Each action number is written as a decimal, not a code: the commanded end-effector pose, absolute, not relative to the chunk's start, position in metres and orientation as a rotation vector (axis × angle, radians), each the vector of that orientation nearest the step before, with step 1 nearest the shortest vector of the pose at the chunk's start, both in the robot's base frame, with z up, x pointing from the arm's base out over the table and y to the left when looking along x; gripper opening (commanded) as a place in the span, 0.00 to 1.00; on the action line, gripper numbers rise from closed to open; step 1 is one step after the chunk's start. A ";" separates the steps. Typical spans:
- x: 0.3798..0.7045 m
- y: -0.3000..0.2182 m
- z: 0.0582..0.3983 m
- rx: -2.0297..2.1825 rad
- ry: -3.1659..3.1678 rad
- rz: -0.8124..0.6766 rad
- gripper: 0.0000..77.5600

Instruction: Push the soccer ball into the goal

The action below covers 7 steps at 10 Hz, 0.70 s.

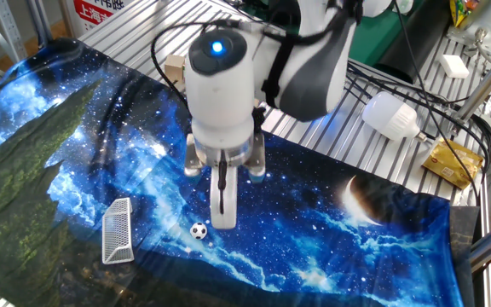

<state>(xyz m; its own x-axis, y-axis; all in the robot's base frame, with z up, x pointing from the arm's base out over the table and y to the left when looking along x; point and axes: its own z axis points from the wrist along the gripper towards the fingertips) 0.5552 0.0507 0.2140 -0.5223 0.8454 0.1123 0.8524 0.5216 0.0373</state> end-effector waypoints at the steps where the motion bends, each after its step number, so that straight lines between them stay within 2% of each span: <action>1: 0.564 0.065 0.192 -1.586 -2.625 -0.107 0.00; 7: 0.565 0.075 0.156 -1.666 -2.595 -0.070 0.00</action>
<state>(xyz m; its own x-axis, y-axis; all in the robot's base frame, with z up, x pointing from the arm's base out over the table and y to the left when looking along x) 0.5644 0.0729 0.1628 -0.4286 0.8999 0.0804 0.9031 0.4293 0.0100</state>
